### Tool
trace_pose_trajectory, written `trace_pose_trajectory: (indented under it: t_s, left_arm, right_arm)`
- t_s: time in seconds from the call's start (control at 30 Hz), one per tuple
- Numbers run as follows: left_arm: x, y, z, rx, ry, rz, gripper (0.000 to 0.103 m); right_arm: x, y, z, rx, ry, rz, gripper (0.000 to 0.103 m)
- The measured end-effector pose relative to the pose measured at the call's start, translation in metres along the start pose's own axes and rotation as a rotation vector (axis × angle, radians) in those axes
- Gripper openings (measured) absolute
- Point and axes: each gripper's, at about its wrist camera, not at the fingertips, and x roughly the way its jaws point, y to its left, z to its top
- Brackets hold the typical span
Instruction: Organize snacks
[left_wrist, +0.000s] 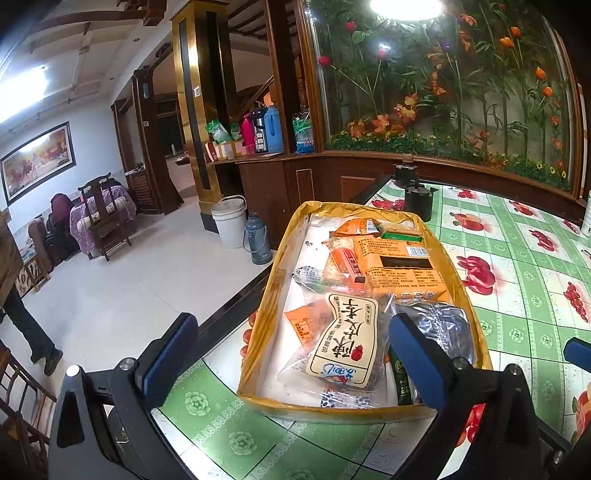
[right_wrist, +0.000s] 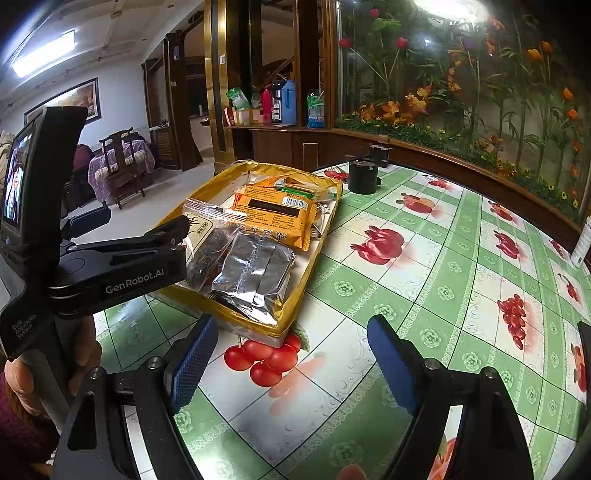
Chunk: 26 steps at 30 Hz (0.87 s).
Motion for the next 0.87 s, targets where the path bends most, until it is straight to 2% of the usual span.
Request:
trace_pose_trajectory:
  t_s: [0.63, 0.8, 0.87]
  left_arm:
    - [-0.0002, 0.004, 0.0017, -0.008, 0.0, 0.0, 0.103]
    - [-0.0026, 0.0086, 0.0016, -0.02, -0.014, 0.033, 0.103]
    - [-0.0014, 0.0087, 0.0016, -0.02, -0.006, 0.024, 0.103]
  right_arm:
    - [-0.001, -0.0017, 0.0001, 0.003, -0.002, -0.001, 0.087]
    - [-0.0013, -0.0027, 0.0001, 0.006, -0.002, -0.002, 0.087]
    - [-0.0013, -0.0019, 0.0002, 0.005, -0.002, -0.003, 0.087]
